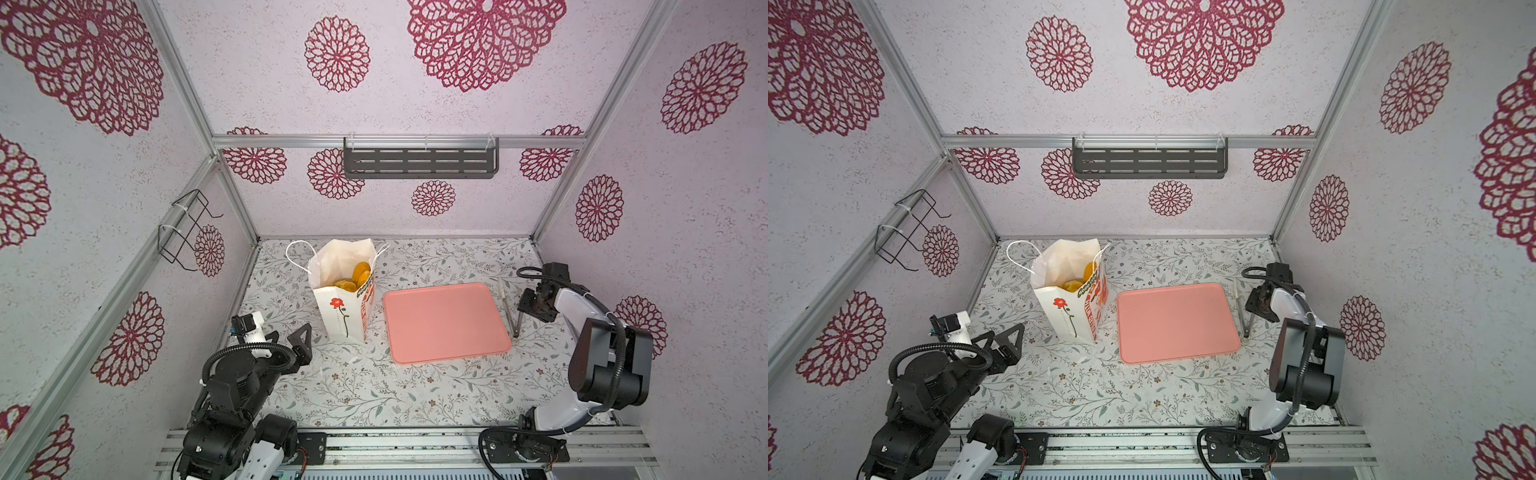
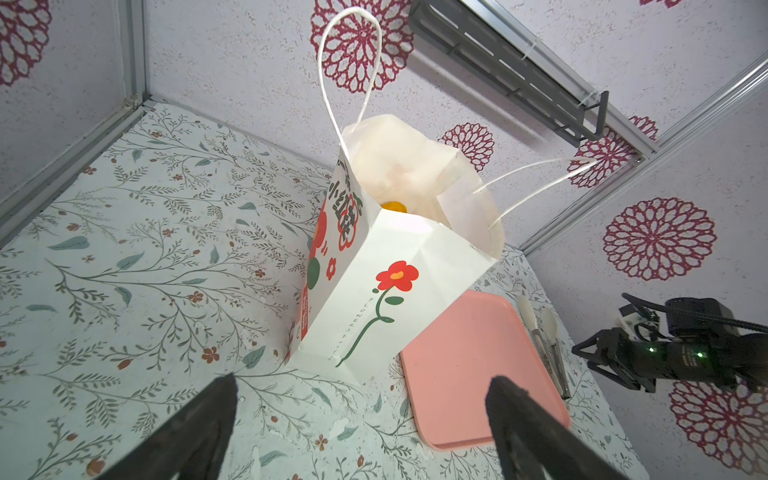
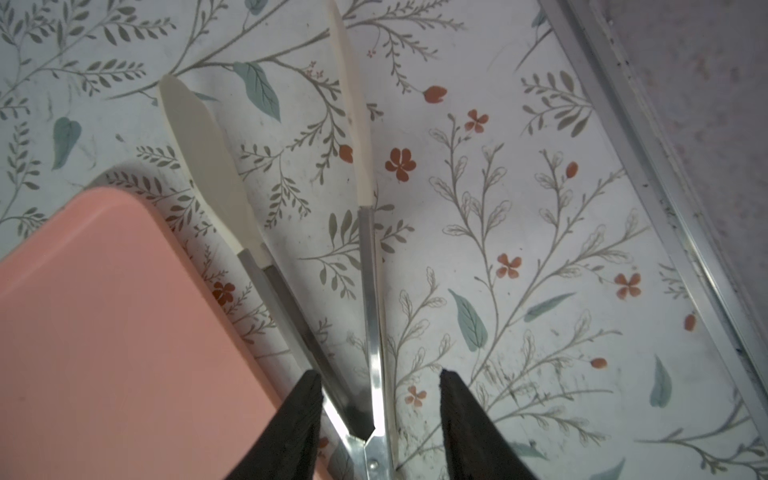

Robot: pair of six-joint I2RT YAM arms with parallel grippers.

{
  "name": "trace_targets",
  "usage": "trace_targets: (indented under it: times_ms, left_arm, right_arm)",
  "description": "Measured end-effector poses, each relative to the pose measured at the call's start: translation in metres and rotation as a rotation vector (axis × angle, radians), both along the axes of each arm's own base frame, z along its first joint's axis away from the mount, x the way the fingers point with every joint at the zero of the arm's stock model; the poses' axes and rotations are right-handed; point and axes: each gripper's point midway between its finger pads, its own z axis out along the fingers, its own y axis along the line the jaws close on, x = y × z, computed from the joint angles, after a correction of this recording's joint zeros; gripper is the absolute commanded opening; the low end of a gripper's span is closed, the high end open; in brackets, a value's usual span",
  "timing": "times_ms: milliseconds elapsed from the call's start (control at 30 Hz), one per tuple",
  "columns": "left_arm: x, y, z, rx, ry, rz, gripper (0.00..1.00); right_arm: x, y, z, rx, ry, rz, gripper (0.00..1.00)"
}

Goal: Take the fake bread out of the paper bag
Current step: 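Lower the right gripper onto the silver tongs while the left gripper rises toward the bag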

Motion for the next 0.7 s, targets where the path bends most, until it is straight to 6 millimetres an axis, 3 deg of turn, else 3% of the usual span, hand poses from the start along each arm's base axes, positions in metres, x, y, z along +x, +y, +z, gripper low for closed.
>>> trace_targets:
  times_ms: [233,700]
  left_arm:
    - [-0.001,-0.001,0.002,-0.005,-0.009,-0.008,0.97]
    - [-0.002,-0.001,0.001,0.005,-0.017,-0.011,0.97]
  right_arm:
    - [0.007,-0.001,-0.034,0.016,0.088,0.012,0.35]
    - [0.014,-0.003,-0.038,0.011,0.109,0.049,0.1]
